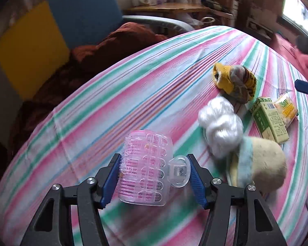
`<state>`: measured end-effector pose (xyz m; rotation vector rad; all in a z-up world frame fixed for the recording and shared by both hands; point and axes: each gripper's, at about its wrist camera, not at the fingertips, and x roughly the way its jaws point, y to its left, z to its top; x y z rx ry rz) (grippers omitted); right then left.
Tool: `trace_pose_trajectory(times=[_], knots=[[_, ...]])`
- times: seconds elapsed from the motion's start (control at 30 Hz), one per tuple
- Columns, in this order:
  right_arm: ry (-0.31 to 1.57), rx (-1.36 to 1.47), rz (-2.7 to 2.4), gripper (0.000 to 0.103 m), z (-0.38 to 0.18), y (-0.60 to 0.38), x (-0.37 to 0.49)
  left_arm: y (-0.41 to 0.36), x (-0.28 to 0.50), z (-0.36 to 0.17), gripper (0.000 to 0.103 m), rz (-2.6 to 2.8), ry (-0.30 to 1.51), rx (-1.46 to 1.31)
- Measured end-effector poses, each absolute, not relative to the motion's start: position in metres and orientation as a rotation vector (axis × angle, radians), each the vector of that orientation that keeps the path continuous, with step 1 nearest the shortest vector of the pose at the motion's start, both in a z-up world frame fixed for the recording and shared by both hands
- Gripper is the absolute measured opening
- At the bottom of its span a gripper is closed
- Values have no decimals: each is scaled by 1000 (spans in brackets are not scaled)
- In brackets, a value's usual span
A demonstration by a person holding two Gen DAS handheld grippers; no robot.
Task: Organize objects
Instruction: 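Hold the pink roller in the left tool while the right tool grasps the knitted sock bundle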
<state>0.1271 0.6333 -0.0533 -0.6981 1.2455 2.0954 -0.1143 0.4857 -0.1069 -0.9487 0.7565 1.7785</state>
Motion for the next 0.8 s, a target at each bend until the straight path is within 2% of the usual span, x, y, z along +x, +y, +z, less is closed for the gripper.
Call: trace_pose_trajectory(times=[0.3,0.5,0.67,0.8], knots=[[1247,-899,2170,85,-68,624,93,440,-83,-104,63,1887,692,-1055],[1099,-1142,2312,84,-72,593,51,409,-57,-101,63,1938,645,-1107],[850,-1321,2301,84,-83,570,24,388,-33,-99,63,1945,599,-1111],[771,-1415,2289,85,-94,563,13,380,-14,-98,63,1946,566,-1098]])
